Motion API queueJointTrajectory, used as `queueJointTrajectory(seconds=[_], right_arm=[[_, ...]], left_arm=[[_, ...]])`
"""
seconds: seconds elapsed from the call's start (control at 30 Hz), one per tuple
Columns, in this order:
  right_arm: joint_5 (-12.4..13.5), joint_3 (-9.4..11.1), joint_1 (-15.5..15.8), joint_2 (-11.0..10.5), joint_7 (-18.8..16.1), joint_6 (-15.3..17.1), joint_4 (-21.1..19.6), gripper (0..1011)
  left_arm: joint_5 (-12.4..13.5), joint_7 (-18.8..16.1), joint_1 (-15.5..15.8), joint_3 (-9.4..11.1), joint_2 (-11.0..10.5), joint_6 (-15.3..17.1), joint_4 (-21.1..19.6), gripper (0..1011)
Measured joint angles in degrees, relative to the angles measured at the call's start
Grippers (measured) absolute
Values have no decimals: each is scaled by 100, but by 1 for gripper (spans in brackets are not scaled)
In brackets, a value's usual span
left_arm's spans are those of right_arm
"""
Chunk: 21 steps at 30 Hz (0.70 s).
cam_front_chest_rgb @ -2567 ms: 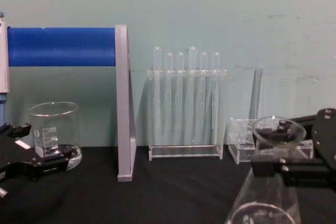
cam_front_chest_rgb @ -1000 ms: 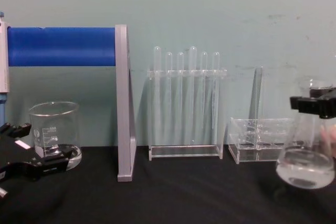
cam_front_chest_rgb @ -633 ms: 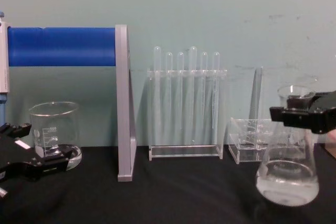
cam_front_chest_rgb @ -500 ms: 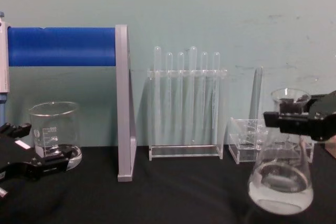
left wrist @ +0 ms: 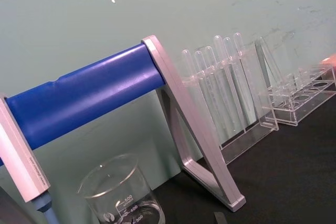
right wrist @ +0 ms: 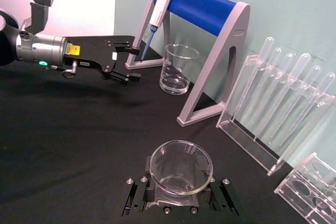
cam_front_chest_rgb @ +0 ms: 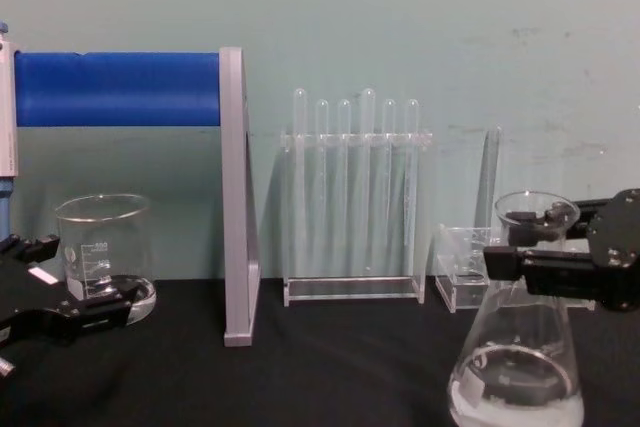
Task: Grasp the erlenmeyer flask with one hand, shake it three times, then place it back.
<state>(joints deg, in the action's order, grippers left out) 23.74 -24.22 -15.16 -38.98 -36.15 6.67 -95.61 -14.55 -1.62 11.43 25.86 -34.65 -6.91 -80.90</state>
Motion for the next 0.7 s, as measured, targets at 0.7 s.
queueJointTrajectory(seconds=[0.7], right_arm=[[113,-210,-189,58,62,-54,269,457]], left_arm=[[0,0,0,0,0,0,0,1001]])
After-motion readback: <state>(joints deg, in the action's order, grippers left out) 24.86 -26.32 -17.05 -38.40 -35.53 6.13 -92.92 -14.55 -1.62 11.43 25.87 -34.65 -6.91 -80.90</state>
